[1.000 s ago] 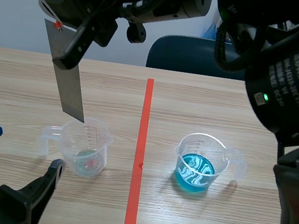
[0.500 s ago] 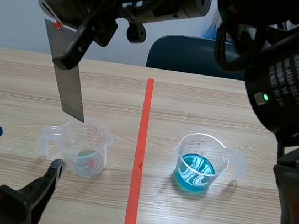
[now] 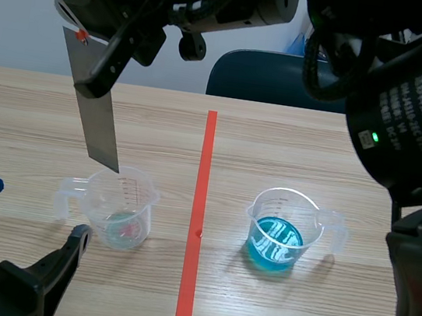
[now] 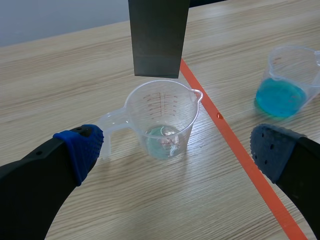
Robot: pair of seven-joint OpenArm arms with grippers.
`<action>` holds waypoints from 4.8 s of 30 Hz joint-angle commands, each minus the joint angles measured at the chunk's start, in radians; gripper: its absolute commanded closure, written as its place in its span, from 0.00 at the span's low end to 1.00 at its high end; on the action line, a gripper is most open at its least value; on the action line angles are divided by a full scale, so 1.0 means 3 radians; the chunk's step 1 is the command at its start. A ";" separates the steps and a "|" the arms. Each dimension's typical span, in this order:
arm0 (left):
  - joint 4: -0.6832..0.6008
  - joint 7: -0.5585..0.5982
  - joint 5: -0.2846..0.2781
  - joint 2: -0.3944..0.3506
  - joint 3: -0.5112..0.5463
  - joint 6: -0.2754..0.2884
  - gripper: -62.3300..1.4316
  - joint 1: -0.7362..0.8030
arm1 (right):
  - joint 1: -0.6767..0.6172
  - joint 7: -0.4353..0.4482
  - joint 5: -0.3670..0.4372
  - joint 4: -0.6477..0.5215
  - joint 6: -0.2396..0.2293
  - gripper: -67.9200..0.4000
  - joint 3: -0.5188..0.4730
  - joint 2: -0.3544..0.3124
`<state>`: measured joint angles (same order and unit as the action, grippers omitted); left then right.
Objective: Do the redox reaction experiment
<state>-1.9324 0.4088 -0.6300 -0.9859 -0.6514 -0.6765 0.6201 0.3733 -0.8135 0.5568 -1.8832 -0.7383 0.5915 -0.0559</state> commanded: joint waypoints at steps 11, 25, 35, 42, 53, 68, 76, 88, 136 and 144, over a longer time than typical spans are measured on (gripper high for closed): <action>-0.0020 0.0046 0.0014 0.0017 0.0009 0.0019 0.00 -0.0008 | 0.0078 0.0051 0.0014 -0.0042 -0.0024 0.98 -0.0004 0.0003; -0.0020 0.0046 0.0014 0.0017 0.0009 0.0019 0.00 -0.0008 | 0.0076 0.0050 0.0013 -0.0042 -0.0024 0.98 -0.0004 0.0003; -0.0020 0.0046 0.0014 0.0017 0.0009 0.0019 0.00 -0.0008 | 0.0076 0.0071 -0.0022 0.0121 -0.0024 0.98 -0.0004 0.0003; -0.0020 0.0046 0.0014 0.0017 0.0009 0.0019 0.00 -0.0008 | 0.0075 0.0202 -0.0060 0.0248 -0.0024 0.98 -0.0004 0.0004; -0.0020 0.0046 0.0014 0.0017 0.0009 0.0019 0.00 -0.0008 | 0.0075 0.0373 -0.0205 0.0454 -0.0024 0.98 0.0046 0.0004; -0.0020 0.0046 0.0014 0.0017 0.0010 0.0019 0.00 -0.0008 | 0.0072 0.0783 -0.0800 0.0740 -0.0024 0.98 0.0376 0.0004; -0.0020 0.0046 0.0014 0.0017 0.0010 0.0019 0.00 -0.0008 | 0.0066 0.1034 -0.1022 0.0982 -0.0024 0.98 0.0423 0.0004; -0.0020 0.0046 0.0014 0.0017 0.0010 0.0019 0.00 -0.0008 | 0.0066 0.1432 -0.1347 0.1359 -0.0024 0.98 0.0476 0.0003; -0.0020 0.0047 0.0015 0.0017 0.0010 0.0018 0.00 -0.0009 | -0.0047 0.1773 -0.1920 0.1446 -0.0024 0.26 0.0857 0.0001; -0.0020 0.0047 0.0015 0.0017 0.0010 0.0018 0.00 -0.0009 | -0.0047 0.1774 -0.1836 0.1446 -0.0024 0.00 0.0857 0.0001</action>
<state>-1.9305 0.4007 -0.6300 -0.9859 -0.6514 -0.6727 0.6205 0.3489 -0.2966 -0.0250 -1.4433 -0.7364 0.8455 -0.0589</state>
